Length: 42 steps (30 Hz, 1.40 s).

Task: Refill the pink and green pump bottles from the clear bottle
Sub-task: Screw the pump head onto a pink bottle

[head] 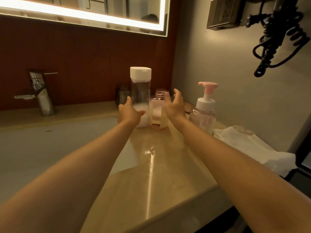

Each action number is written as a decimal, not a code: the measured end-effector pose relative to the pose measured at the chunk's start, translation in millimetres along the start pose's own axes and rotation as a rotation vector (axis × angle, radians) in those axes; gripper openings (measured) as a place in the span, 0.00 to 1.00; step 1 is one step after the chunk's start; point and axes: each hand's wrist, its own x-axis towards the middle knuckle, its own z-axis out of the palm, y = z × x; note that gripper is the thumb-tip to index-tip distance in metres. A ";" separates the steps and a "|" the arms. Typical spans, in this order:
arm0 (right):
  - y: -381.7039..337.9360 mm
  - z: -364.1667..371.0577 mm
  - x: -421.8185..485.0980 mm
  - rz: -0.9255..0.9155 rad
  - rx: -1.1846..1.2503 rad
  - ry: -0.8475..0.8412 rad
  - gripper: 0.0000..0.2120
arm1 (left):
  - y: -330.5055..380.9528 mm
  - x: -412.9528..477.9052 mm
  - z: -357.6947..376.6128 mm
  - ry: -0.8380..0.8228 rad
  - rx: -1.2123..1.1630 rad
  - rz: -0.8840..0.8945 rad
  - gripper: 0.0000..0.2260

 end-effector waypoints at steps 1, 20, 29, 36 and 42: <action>0.2 1.8 2.3 0.037 0.048 -0.021 0.25 | -1.6 0.2 0.3 -0.004 -0.031 -0.020 0.34; -3.7 -35.9 -77.2 0.062 0.202 -0.172 0.22 | 4.7 -74.9 6.1 -0.206 -0.354 0.135 0.36; 2.7 -82.7 -107.5 0.004 0.198 0.127 0.16 | 9.0 -117.1 -8.5 -0.340 -0.461 0.122 0.31; 20.6 -100.3 -95.4 0.139 0.087 0.331 0.16 | 9.7 -133.3 -12.6 -0.435 -0.461 0.145 0.32; 15.9 -84.2 -86.7 0.188 0.211 0.107 0.25 | 9.7 -136.9 -13.0 -0.434 -0.419 0.157 0.32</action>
